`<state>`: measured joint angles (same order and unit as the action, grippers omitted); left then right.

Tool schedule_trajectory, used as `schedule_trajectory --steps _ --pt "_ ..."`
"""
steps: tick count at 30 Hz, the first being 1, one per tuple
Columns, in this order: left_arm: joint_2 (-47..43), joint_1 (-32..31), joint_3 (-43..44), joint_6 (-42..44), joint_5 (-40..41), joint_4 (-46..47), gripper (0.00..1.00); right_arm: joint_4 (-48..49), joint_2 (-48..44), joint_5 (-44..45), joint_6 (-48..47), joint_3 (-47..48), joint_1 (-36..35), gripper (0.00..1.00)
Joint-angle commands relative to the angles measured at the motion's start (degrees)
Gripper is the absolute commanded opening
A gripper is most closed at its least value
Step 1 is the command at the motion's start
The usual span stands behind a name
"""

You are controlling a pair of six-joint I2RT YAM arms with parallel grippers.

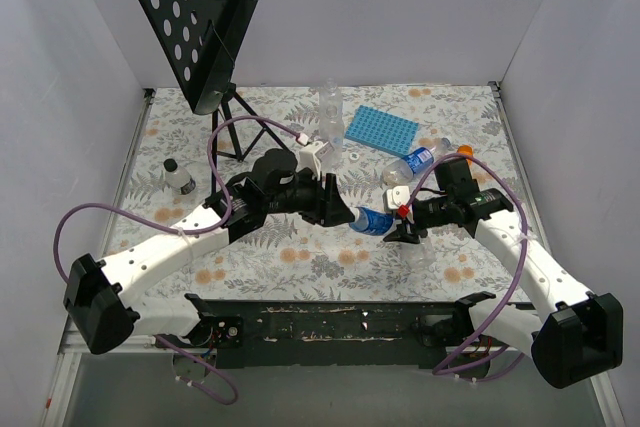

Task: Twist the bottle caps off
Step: Unscrew the bottle cap from the plastic bottle.

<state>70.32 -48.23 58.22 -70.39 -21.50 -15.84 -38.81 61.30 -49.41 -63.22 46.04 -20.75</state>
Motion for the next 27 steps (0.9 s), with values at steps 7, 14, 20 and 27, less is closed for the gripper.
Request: schedule_trajectory --steps 7,14,20,27 --pt "0.8 -0.4 2.8 -2.2 -3.6 1.7 0.12 1.3 -1.4 -3.0 0.1 -0.3 -0.3 0.15" --pt "-3.7 -0.3 -2.3 -18.6 3.1 3.5 0.0 2.7 -1.4 -1.7 0.4 -2.1 -0.5 0.15" --pt "-7.2 -0.3 -3.2 -46.3 7.7 -2.0 0.0 4.4 -1.6 0.4 1.0 -3.5 -1.7 0.15" --pt "-6.8 -0.3 -2.0 -50.2 5.5 -0.6 0.0 4.8 -1.4 0.4 1.3 -3.9 -2.2 0.15"
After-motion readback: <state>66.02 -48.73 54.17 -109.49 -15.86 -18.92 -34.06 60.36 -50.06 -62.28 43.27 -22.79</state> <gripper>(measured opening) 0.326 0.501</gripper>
